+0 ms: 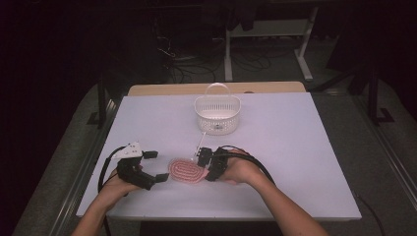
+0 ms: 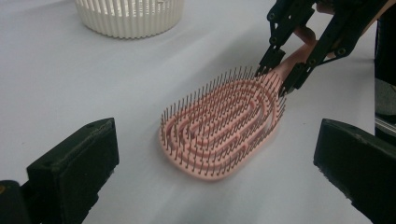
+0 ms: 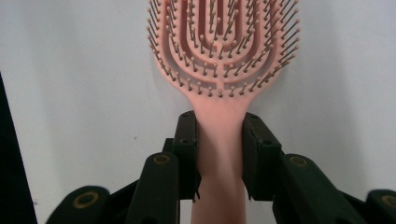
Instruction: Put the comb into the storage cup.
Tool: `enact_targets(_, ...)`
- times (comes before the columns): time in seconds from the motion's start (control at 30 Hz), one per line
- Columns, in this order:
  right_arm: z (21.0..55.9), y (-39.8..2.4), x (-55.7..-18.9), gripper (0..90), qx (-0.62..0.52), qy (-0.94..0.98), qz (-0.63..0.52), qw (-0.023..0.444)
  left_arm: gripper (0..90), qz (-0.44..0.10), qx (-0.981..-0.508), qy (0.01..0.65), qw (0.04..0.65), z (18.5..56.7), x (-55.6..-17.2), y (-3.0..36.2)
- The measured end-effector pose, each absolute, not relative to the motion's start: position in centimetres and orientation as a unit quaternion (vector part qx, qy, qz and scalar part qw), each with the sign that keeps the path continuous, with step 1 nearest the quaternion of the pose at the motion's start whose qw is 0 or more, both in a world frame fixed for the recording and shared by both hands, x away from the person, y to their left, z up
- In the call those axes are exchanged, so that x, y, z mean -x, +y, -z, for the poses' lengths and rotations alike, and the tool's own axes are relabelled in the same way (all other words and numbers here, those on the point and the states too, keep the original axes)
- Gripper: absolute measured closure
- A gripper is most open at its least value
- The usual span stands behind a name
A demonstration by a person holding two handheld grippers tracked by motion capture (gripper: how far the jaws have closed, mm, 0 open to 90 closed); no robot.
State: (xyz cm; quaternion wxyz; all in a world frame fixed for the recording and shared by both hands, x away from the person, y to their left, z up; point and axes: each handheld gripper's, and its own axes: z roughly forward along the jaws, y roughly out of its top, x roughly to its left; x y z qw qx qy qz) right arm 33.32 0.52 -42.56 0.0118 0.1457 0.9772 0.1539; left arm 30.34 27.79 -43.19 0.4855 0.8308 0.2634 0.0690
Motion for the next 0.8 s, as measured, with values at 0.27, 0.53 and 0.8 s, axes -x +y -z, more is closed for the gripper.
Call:
enact_targets(0.27, 41.7, -1.3, -33.6, 68.9, -0.166, 0.967, -0.191, 0.014, 0.2, -0.068, -0.831, 0.264, 0.485, 43.2, -30.3, 27.7)
enact_targets(0.53, 40.4, -3.3, -33.9, 68.8, -0.182, 0.954, -0.238, 0.023, 0.2, -0.068, -0.832, 0.263, 0.484, 43.3, -30.4, 27.7)
enact_targets(0.8, 39.4, -5.1, -34.0, 68.8, -0.195, 0.940, -0.278, 0.035, 0.2, -0.065, -0.833, 0.263, 0.483, 43.4, -30.4, 27.4)
